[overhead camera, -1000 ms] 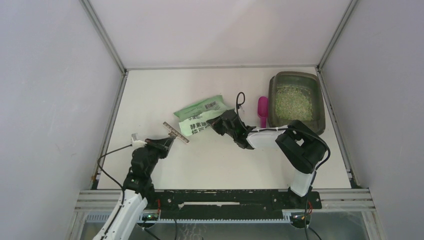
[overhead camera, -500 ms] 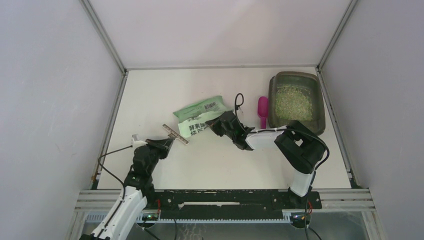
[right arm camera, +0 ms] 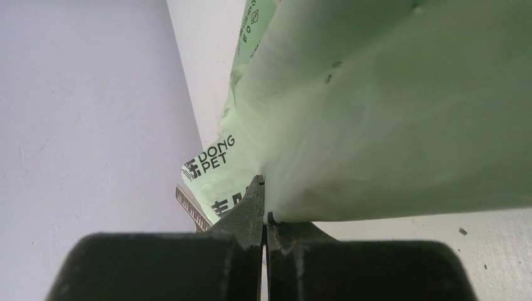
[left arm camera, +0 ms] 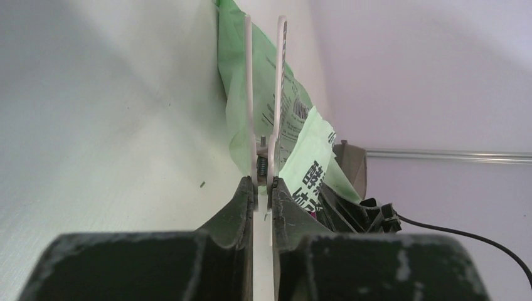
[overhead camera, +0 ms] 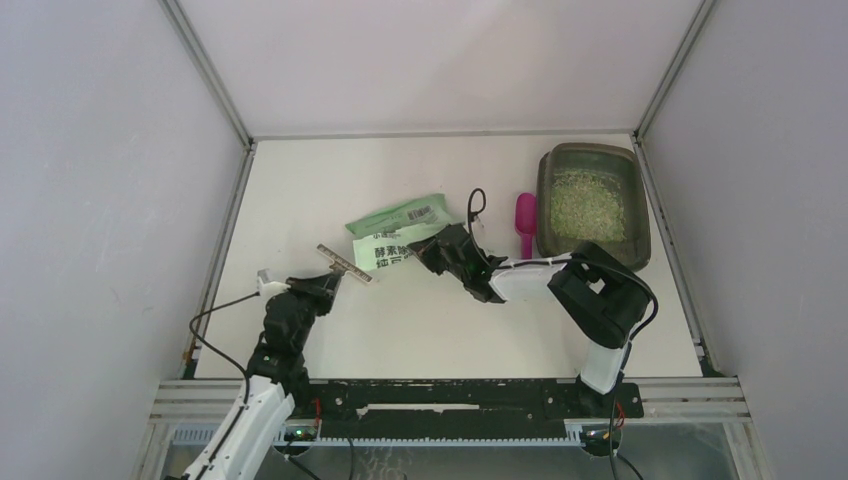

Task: Fill the litter box with clean litter
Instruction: Place the clamp at the center of the board.

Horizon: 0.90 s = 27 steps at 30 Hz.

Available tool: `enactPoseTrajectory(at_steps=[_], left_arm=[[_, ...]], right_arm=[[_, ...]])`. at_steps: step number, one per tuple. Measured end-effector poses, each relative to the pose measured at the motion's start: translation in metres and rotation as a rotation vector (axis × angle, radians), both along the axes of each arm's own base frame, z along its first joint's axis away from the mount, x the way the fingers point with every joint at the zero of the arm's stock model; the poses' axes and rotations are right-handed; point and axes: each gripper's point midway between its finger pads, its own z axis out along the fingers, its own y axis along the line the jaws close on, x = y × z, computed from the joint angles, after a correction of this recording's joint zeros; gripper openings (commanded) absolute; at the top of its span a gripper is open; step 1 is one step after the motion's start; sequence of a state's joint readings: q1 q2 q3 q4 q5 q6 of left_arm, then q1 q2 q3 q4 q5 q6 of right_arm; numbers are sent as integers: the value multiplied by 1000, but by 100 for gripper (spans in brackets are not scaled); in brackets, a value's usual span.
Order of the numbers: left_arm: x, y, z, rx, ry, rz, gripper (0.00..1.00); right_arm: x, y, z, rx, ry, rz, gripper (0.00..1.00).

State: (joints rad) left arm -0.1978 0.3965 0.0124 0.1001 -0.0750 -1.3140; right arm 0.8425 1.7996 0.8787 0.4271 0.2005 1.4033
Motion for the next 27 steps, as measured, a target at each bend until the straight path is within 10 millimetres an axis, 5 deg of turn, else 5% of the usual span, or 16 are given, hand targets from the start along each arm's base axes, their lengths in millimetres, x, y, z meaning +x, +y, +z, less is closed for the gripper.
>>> enactPoseTrajectory(at_steps=[27], left_arm=[[-4,14,-6,29,20,67,19]], right_arm=[[-33,5,-23,-11,63,77,0]])
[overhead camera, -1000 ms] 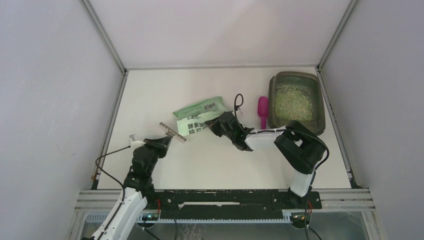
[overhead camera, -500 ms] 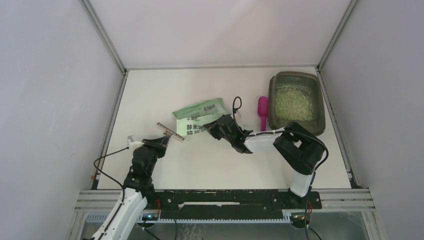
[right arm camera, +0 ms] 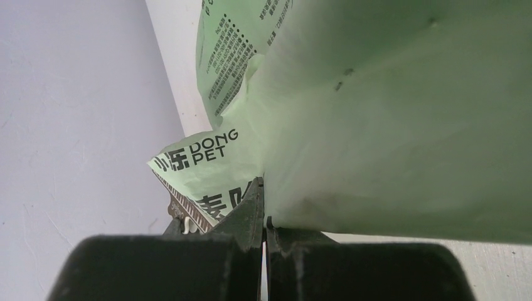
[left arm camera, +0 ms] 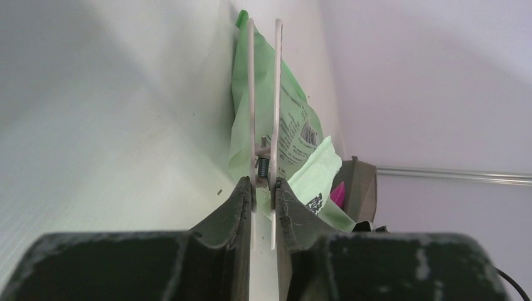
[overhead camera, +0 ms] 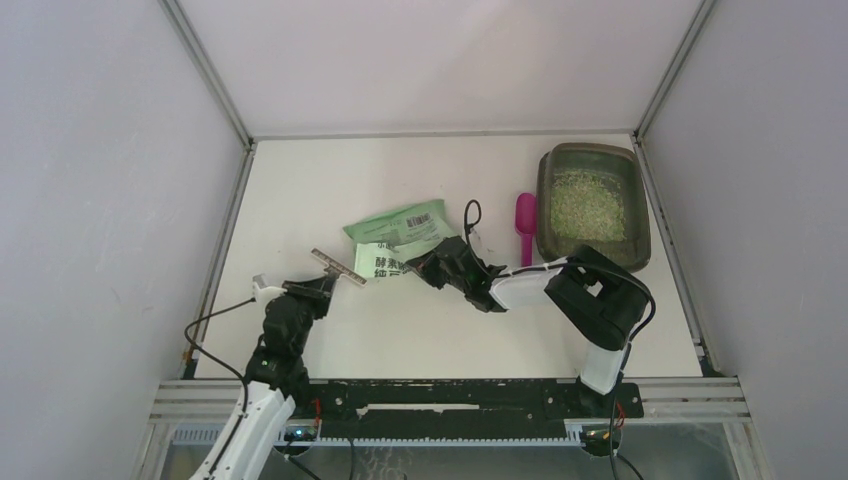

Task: Fill the litter box with clean litter
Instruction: Place the clamp at the center of the board.

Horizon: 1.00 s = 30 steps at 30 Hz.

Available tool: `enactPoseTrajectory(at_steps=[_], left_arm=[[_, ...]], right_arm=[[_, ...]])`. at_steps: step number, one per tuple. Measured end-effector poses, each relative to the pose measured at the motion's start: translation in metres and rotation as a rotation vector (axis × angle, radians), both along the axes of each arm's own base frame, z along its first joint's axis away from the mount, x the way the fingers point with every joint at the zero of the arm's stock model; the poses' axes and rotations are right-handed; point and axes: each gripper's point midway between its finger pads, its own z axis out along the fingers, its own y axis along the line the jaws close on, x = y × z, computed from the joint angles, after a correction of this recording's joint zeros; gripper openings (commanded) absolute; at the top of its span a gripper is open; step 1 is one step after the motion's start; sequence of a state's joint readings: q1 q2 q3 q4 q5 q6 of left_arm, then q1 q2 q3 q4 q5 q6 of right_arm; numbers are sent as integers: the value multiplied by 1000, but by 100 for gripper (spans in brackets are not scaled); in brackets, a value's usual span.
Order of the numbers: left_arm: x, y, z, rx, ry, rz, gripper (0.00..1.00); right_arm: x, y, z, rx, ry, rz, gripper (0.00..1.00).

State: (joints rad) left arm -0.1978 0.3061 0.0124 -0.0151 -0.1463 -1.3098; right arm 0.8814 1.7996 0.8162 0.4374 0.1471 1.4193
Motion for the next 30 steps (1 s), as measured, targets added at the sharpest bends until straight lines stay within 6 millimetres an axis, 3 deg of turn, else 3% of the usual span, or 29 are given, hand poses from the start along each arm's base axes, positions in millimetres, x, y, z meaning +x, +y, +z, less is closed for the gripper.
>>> enactPoseTrajectory(at_steps=[8,16,26,30], left_arm=[[-1,2,-5,15,20,5,22],[-1,2,-26,52,102,-3,22],[1,4,-19,70,65,0,1],[0,6,-16,73,54,12,0]], right_arm=[[-2,2,1,5,-3,8,0],[-6,5,1,12,6,36,0],[-15,9,-1,19,15,68,0],[-16,11,1,28,11,76,0]])
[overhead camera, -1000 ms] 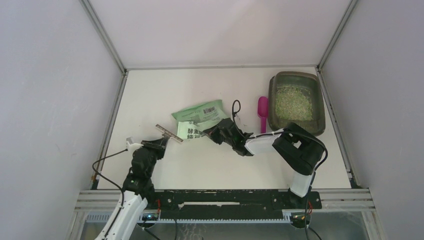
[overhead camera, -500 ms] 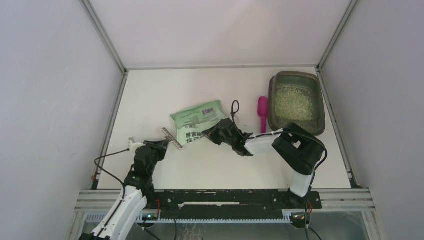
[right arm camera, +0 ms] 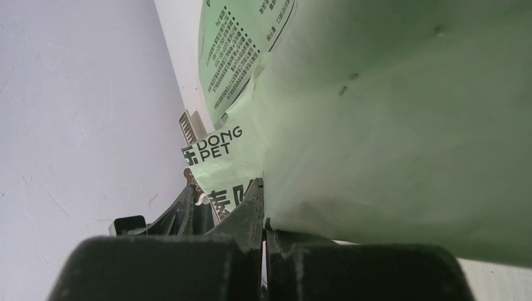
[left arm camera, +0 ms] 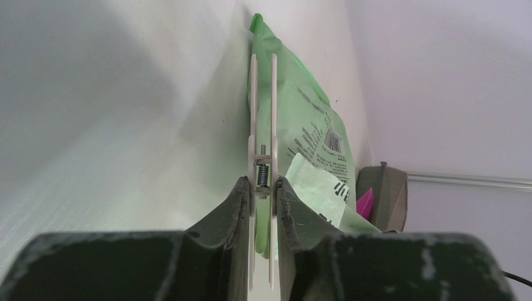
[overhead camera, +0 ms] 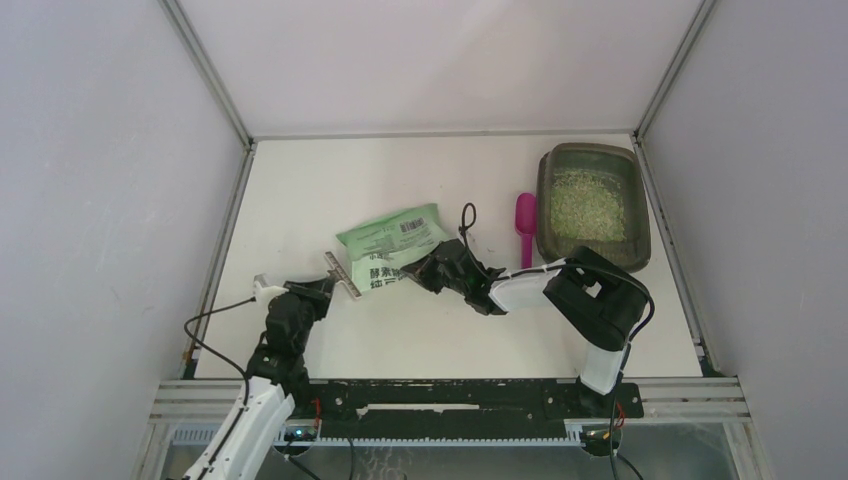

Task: Fill the litter box with clean litter
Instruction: Place the clamp at the center of the board.

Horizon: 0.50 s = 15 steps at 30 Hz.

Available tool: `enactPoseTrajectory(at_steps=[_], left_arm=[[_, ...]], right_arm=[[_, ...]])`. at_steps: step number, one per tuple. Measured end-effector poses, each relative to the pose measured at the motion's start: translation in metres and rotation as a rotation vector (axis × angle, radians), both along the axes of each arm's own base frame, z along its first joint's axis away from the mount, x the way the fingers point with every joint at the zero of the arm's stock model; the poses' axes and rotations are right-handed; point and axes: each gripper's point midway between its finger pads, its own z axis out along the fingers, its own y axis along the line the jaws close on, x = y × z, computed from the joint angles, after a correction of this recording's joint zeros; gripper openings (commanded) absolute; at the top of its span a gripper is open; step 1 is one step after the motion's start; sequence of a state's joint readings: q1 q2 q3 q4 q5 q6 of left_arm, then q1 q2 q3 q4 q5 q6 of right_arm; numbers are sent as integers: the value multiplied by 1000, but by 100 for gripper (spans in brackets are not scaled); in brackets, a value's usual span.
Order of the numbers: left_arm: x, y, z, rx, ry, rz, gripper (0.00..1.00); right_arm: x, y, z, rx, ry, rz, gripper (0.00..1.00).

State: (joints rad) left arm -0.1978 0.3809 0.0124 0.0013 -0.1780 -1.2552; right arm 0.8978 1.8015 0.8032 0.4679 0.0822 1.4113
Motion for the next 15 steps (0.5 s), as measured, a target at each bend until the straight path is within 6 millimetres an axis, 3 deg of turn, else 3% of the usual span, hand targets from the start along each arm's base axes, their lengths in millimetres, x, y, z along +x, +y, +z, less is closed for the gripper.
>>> enactPoseTrajectory(at_steps=[6,13,15], left_arm=[[-1,2,-1,11,2,5,0],[0,5,-2,26,6,18,0],[-1,6,-3,30,8,22,0]], right_arm=[[-7,4,1,11,8,43,41],[-19,10,2,19,15,123,60],[-24,11,1,16,16,153,61]])
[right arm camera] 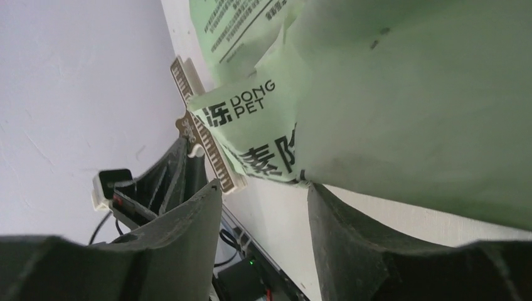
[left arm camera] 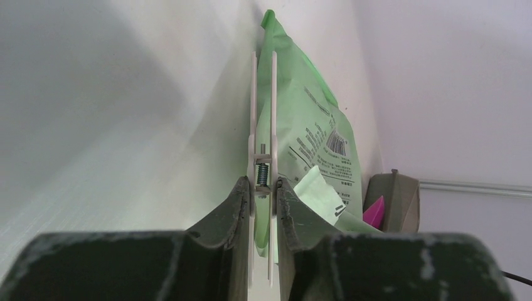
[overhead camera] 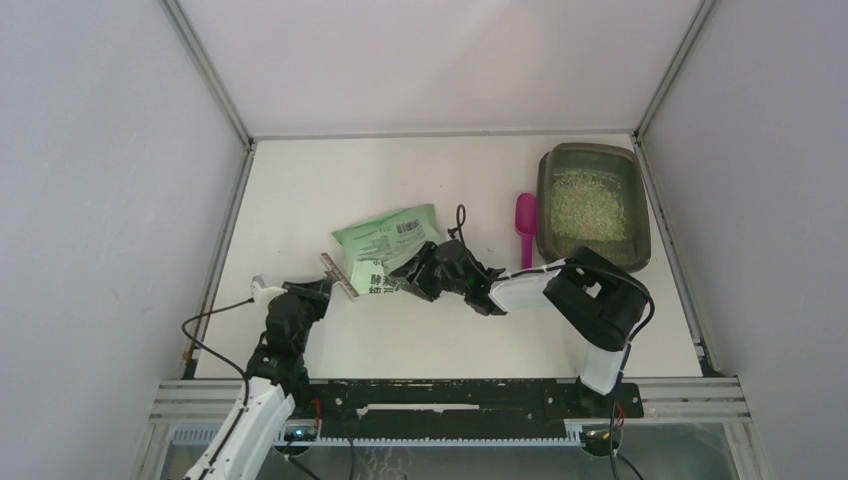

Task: Fill the litter box with clean litter
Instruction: Place the clamp at the center of the board.

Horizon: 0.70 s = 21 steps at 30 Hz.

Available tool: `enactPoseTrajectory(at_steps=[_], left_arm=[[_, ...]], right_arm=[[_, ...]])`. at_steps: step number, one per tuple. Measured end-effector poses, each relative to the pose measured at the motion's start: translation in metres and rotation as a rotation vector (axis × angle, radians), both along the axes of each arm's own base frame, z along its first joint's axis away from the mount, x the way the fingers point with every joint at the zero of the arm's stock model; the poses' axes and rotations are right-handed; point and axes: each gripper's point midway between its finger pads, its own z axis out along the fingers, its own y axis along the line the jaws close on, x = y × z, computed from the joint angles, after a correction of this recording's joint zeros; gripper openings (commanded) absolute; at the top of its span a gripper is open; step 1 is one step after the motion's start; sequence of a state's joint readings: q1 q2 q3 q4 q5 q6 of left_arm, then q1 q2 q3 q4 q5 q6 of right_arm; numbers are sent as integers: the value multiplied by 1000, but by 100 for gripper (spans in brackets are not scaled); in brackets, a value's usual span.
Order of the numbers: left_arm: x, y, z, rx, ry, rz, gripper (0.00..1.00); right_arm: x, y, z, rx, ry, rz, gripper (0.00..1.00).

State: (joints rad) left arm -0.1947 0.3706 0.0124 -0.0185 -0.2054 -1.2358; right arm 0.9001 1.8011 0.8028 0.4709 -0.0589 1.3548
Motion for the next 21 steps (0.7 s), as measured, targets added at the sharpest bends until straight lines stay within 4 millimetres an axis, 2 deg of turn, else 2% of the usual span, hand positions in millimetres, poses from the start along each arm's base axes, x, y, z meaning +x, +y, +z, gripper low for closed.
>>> enactPoseTrajectory(at_steps=[8,14,17,21], left_arm=[[0,1,1,5,-3,0,0],[0,1,0,6,-3,0,0],[0,1,0,6,-3,0,0],[-2,1,3,9,-15,-3,1]], right_arm=[[-28,-2,0,-69,-40,171,60],[-50,-15,23,-116,-115,327,58],[-50,-22,42,-143,-170,396,57],[-31,-42,71,-198,-269,415,57]])
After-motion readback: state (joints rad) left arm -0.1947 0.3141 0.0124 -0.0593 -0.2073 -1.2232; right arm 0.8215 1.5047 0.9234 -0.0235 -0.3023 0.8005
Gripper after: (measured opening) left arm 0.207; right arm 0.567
